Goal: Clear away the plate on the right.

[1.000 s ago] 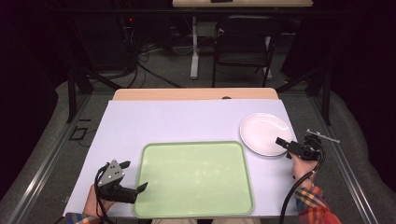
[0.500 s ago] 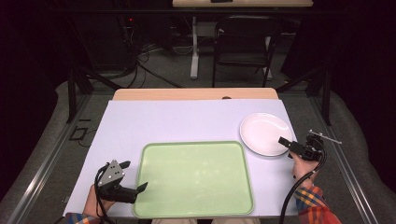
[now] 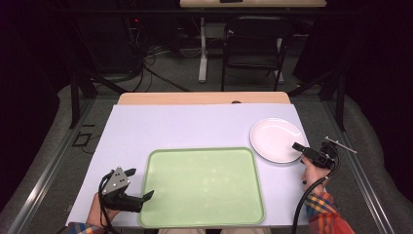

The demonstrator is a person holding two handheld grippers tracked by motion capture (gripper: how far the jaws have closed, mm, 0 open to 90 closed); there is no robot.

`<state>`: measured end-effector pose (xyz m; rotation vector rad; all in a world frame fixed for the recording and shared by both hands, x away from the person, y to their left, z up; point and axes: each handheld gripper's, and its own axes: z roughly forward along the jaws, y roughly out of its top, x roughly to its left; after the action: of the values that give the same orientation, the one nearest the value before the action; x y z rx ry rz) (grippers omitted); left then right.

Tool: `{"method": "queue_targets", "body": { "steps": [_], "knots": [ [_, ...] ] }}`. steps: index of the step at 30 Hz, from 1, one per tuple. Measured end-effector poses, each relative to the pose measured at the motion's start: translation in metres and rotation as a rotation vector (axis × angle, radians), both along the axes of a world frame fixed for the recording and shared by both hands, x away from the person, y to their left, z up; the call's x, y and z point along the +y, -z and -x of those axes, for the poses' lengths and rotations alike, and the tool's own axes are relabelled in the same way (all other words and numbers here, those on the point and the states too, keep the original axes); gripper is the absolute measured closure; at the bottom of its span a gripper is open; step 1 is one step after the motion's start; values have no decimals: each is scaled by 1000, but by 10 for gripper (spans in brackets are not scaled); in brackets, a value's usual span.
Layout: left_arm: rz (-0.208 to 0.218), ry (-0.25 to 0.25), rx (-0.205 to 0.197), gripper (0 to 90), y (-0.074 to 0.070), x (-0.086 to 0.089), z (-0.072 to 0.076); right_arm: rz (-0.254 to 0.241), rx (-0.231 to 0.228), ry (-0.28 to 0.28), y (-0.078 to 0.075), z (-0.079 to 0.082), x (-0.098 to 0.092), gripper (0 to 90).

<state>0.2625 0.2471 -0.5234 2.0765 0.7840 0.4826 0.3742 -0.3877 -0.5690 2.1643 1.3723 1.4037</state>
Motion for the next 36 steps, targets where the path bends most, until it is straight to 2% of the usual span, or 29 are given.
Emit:
{"method": "queue_targets", "body": {
  "steps": [1,4,6,13,17,20,22,27,30,36],
  "knots": [
    [0,0,0,29,0,0,0,0,0,0,0,0,0,429],
    [0,-3,4,35,0,0,0,-48,2,21,3,0,-4,498],
    [-3,-2,6,36,0,0,-1,-52,-5,27,4,0,-5,513],
    [-4,3,0,41,0,0,0,-23,11,33,4,-1,-5,584],
    [-3,3,-4,44,0,0,0,-22,21,47,4,-1,-4,624],
    [-6,1,-3,46,0,0,1,-16,25,64,5,-1,-4,688],
    [-12,-1,4,50,0,-1,0,6,27,69,5,-1,-4,739],
    [-15,-3,3,55,0,0,0,16,28,72,6,0,-4,743],
    [-13,-5,2,56,0,0,0,-9,25,88,7,0,-5,761],
    [-15,-1,4,57,0,0,0,-28,20,96,8,0,-6,771]
  ]
}}
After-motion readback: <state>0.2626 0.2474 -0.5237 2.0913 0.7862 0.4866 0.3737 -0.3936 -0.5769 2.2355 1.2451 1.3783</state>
